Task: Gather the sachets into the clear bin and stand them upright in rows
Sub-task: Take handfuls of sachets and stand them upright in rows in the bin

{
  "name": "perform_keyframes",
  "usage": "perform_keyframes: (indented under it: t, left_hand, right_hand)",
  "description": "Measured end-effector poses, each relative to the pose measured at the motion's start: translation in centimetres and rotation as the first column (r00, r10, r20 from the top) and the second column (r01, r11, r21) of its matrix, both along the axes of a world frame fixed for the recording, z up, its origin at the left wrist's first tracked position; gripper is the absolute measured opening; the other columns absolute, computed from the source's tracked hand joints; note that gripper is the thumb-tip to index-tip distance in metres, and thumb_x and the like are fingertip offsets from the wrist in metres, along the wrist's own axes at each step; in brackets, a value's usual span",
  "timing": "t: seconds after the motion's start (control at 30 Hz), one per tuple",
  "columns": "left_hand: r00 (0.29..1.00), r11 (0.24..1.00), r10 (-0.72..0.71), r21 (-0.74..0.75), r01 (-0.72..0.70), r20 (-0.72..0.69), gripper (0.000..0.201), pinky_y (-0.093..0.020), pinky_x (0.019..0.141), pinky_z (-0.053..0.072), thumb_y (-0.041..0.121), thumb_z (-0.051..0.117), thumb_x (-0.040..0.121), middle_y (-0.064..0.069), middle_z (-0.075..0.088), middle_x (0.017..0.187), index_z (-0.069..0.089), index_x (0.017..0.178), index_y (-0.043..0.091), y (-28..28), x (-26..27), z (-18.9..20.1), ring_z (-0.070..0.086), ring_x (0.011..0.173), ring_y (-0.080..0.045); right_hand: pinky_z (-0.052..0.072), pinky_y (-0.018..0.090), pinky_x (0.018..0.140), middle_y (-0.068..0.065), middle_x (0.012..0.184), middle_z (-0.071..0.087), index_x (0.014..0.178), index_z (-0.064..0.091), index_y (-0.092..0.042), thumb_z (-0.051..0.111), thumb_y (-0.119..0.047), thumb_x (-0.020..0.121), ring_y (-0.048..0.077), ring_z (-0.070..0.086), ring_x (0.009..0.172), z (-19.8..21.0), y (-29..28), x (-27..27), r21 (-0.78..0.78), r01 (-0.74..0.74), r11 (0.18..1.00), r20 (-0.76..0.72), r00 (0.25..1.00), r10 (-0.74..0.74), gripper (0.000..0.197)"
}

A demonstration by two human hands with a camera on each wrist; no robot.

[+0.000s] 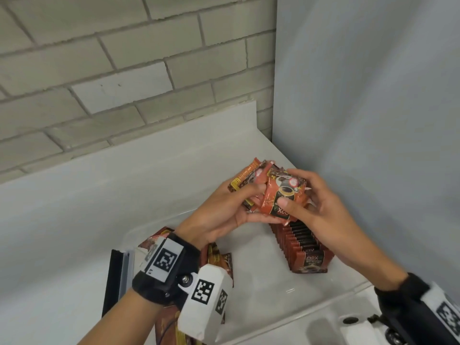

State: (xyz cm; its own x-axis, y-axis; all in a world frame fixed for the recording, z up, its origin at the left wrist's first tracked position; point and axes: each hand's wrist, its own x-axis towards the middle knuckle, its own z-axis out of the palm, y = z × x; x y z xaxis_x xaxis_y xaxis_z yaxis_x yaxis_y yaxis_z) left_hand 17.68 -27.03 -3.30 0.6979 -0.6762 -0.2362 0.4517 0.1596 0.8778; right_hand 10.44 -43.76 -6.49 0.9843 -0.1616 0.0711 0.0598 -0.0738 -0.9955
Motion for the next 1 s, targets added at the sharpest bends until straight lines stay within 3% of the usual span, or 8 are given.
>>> perform_keyframes:
  t: [0.17,0.27,0.4,0.53,0.67,0.8,1.0]
  left_hand:
    - [0.993,0.991,0.121,-0.065,-0.119,0.018,0.030,-0.049,0.082,0.057,-0.004,0.055,0.086,-0.015,0.070,0.109,0.057,0.114,0.006,0.0,0.2,-0.1,0.067,0.102,-0.029]
    - [0.987,0.985,0.157,-0.080,-0.154,0.036,0.033,-0.046,0.084,0.057,-0.009,0.056,0.083,-0.014,0.071,0.108,0.059,0.112,0.006,-0.1,0.2,-0.2,0.068,0.100,-0.028]
    - [0.983,0.985,0.167,-0.063,-0.162,0.072,0.038,-0.039,0.081,0.058,-0.014,0.058,0.078,-0.013,0.073,0.103,0.060,0.109,0.008,-0.1,0.1,-0.1,0.070,0.097,-0.026]
    - [0.986,0.987,0.153,-0.055,-0.150,0.072,0.045,-0.039,0.083,0.058,-0.006,0.065,0.071,-0.012,0.072,0.105,0.060,0.113,0.011,-0.1,0.2,-0.1,0.069,0.099,-0.027]
    - [0.993,0.991,0.111,-0.080,-0.108,0.031,0.037,-0.053,0.088,0.053,0.006,0.060,0.081,-0.019,0.067,0.116,0.058,0.118,0.006,0.1,0.2,0.2,0.065,0.106,-0.034]
    - [0.989,0.994,0.106,0.000,-0.106,0.100,0.036,-0.049,0.082,0.057,0.008,0.063,0.080,-0.016,0.069,0.113,0.060,0.116,0.009,0.4,0.4,0.1,0.067,0.102,-0.033]
    - [0.987,0.992,0.116,0.028,-0.120,0.113,0.042,-0.046,0.078,0.059,0.003,0.066,0.076,-0.015,0.070,0.111,0.062,0.116,0.011,0.3,0.4,-0.1,0.069,0.099,-0.032]
  right_hand:
    - [0.055,0.031,0.084,-0.010,0.110,0.069,0.119,0.053,-0.033,0.073,-0.040,0.066,0.009,0.068,0.097,0.1,0.0,-0.1,0.065,0.045,0.997,-0.035,0.998,-0.043,0.057]
    - [0.055,0.036,0.083,-0.003,0.108,0.072,0.118,0.051,-0.028,0.076,-0.040,0.063,0.013,0.071,0.093,0.1,-0.1,0.0,0.141,0.083,0.987,-0.088,0.994,-0.071,0.062]
    - [0.052,0.035,0.079,0.001,0.098,0.075,0.110,0.053,-0.016,0.075,-0.032,0.066,0.015,0.072,0.084,0.3,-0.1,0.1,0.204,0.107,0.973,-0.098,0.991,-0.088,0.052]
    - [0.054,0.036,0.083,0.006,0.100,0.075,0.113,0.056,-0.010,0.073,-0.024,0.069,0.023,0.072,0.091,0.6,-0.2,0.1,0.290,0.087,0.953,-0.109,0.992,-0.057,0.049]
    - [0.056,0.029,0.081,0.007,0.106,0.073,0.109,0.057,-0.013,0.069,-0.016,0.071,0.020,0.070,0.098,1.2,-0.5,0.1,0.357,0.124,0.926,-0.048,0.992,-0.114,0.041]
    - [0.056,0.022,0.070,0.006,0.102,0.073,0.111,0.059,-0.010,0.058,-0.001,0.084,0.015,0.071,0.089,1.5,-0.5,0.0,0.454,0.100,0.885,-0.049,0.995,-0.087,0.028]
    - [0.056,0.029,0.074,0.007,0.102,0.074,0.116,0.051,-0.011,0.056,0.001,0.088,0.019,0.071,0.091,1.0,-0.5,0.2,0.420,0.097,0.902,-0.146,0.988,-0.038,0.031]
